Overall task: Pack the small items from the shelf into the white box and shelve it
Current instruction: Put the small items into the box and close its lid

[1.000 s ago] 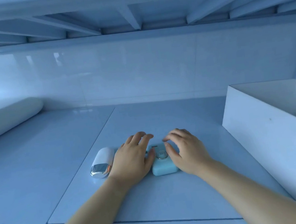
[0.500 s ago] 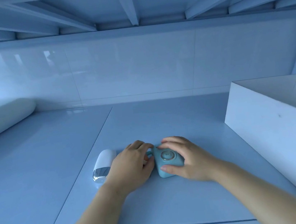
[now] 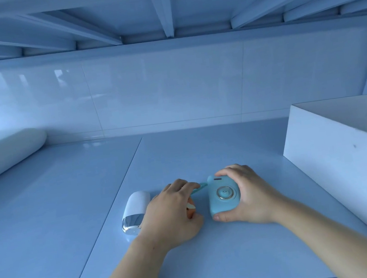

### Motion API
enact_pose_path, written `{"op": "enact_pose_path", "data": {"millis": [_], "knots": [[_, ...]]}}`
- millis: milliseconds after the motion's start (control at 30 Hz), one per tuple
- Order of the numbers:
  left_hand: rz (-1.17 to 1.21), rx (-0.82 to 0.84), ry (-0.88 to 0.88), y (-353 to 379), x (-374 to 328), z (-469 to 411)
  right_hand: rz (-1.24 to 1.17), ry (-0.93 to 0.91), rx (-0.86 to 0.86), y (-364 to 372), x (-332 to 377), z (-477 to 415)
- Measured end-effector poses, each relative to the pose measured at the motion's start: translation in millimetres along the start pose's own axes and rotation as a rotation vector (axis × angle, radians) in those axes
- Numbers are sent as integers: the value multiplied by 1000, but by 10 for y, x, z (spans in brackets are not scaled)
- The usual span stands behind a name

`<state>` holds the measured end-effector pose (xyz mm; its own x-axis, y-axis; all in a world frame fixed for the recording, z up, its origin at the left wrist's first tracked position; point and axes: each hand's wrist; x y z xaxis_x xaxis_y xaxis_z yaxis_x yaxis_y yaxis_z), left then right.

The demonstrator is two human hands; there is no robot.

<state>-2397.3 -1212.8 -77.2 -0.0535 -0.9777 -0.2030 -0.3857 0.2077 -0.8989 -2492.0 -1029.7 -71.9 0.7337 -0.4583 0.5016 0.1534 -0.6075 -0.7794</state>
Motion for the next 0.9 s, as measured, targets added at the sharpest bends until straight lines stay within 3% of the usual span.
{"op": "enact_pose_path", "data": {"millis": [333, 500, 900], "knots": [[76, 68, 45, 5, 21, 1, -117, 61, 37, -7, -66, -7], [-15, 32, 75, -37, 19, 26, -79, 33, 94, -28, -50, -5], [129, -84, 56, -111, -32, 15, -14, 61, -38, -46, -101, -16]]}}
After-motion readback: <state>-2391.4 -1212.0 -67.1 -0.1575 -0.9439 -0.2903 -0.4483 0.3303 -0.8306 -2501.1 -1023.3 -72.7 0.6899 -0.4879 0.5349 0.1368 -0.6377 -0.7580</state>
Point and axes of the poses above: each hand's wrist, its own z-axis away from the middle knuckle, its own y-axis out of the palm, x = y × z, and after that the axes turned 4 degrees about -z, right-handed
